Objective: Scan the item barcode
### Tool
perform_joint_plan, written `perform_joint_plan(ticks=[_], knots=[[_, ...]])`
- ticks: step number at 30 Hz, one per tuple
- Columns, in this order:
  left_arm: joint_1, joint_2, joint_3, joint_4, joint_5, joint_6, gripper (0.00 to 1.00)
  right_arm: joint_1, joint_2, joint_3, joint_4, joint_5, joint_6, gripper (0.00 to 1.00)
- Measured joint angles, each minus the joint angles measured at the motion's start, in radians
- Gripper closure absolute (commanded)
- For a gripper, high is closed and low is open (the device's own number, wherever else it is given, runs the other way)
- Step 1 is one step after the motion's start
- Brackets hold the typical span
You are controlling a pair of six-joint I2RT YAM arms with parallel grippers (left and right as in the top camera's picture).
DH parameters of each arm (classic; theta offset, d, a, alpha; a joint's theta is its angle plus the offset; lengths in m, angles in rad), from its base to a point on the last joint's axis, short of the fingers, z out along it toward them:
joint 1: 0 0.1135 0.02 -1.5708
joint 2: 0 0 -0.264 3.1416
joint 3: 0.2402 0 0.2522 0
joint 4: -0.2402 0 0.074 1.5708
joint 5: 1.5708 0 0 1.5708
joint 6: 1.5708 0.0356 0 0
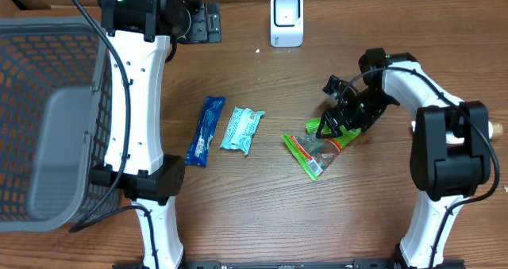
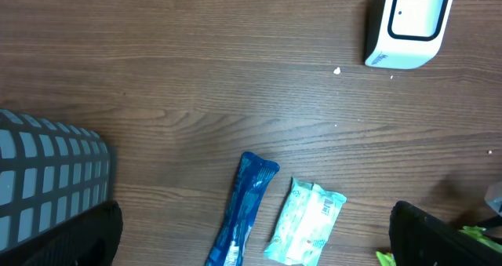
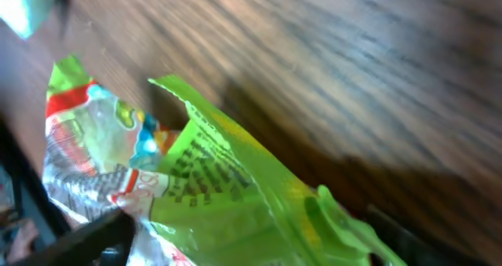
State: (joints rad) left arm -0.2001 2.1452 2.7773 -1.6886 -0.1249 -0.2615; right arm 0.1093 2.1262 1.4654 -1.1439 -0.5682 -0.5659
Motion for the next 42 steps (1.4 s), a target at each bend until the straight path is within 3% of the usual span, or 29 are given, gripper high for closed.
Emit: perform_joint_plan(ticks=[4, 6, 8, 13, 24, 29, 35, 42], knots=[[0.0, 0.0, 0.0, 0.0, 0.0, 0.0, 0.01, -0.002, -0.001, -0.062, 0.022, -0.045, 0.017, 0.62], [0.0, 0.0, 0.0, 0.0, 0.0, 0.0, 0.0, -0.002, -0.001, -0.095, 0.026, -0.061, 0.029, 0.85], [0.0, 0.0, 0.0, 0.0, 0.0, 0.0, 0.0, -0.002, -0.001, -0.114, 0.034, -0.069, 0.065, 0.96], [0.0, 0.0, 0.0, 0.0, 0.0, 0.0, 0.0, -0.002, -0.001, -0.121, 0.08, -0.086, 0.216, 0.96], [0.0, 0.0, 0.0, 0.0, 0.0, 0.0, 0.0, -0.065, -0.001, -0.114, 0.146, -0.069, 0.694, 0.96], [0.0, 0.0, 0.0, 0.0, 0.0, 0.0, 0.0, -0.145, -0.001, -0.086, 0.101, -0.021, 0.756, 0.8], [0.0, 0.0, 0.0, 0.0, 0.0, 0.0, 0.0, -0.16, 0.001, -0.029, 0.051, 0.036, 0.785, 0.48], [0.0, 0.0, 0.0, 0.0, 0.0, 0.0, 0.0, -0.146, 0.009, 0.005, 0.039, 0.029, 0.763, 0.42]])
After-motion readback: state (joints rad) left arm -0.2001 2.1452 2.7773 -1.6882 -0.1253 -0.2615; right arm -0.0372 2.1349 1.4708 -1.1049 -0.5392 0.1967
